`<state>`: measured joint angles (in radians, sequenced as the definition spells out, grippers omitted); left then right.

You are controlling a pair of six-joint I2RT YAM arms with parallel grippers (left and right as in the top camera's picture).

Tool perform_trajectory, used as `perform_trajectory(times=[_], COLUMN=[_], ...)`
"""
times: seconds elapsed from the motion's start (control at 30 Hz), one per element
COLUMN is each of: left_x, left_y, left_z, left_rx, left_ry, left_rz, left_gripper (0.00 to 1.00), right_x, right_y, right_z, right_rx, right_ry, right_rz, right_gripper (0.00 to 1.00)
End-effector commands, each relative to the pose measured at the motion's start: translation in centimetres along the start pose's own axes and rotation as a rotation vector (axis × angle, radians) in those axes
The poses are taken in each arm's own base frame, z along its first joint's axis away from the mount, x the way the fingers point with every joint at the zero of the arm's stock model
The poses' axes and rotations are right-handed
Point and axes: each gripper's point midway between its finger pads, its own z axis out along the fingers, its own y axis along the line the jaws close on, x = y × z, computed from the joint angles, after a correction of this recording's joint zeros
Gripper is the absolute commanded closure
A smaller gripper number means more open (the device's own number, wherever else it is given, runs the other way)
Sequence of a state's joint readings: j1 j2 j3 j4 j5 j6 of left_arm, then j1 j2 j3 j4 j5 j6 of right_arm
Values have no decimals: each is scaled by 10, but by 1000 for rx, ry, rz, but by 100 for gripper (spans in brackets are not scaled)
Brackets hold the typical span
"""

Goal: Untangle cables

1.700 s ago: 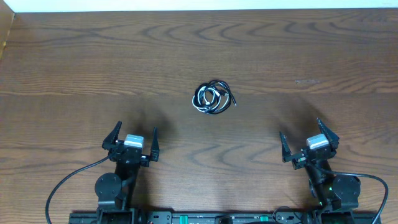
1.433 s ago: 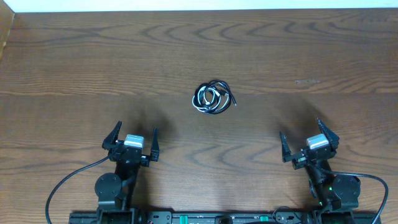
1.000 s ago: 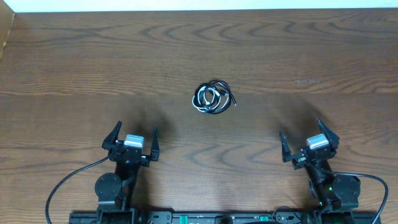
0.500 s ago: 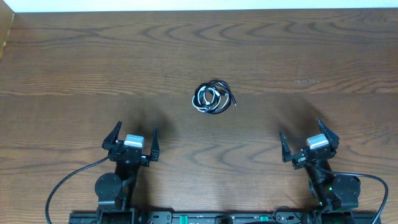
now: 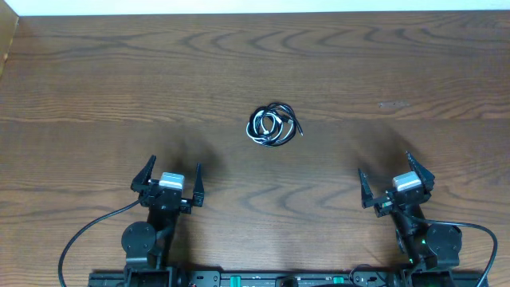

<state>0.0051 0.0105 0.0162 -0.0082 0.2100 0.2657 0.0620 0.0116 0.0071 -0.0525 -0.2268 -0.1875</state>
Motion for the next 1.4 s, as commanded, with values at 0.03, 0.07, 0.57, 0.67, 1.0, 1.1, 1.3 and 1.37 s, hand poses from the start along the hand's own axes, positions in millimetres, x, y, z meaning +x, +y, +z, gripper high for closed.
perform_trajectory(times=[0.03, 0.07, 0.57, 0.67, 1.0, 1.1, 1.3, 1.37], left_x=[15, 15, 19, 22, 1, -6, -19, -28], left_y=[-5, -5, -6, -7, -8, -7, -13, -14], left_z=[0, 0, 1, 2, 4, 6, 14, 17], left_rx=[22, 22, 24, 34, 69, 76, 151, 174], left_ry=[46, 46, 68, 86, 150, 217, 363, 413], left_rz=[-13, -13, -16, -20, -136, -190, -229, -249], left_gripper=[2, 2, 2, 2, 2, 2, 2, 2], right_x=[1, 1, 2, 1, -24, -38, -60, -70], right_y=[-3, -3, -4, -2, 8, 7, 5, 3], right_z=[0, 0, 0, 0, -6, -11, -19, -20], right_rx=[16, 16, 20, 7, -65, -64, -67, -70], right_ry=[4, 4, 5, 1, -43, -45, -23, -14], right_rz=[16, 16, 4, 5, 30, 40, 54, 75], right_gripper=[1, 1, 1, 1, 1, 1, 1, 1])
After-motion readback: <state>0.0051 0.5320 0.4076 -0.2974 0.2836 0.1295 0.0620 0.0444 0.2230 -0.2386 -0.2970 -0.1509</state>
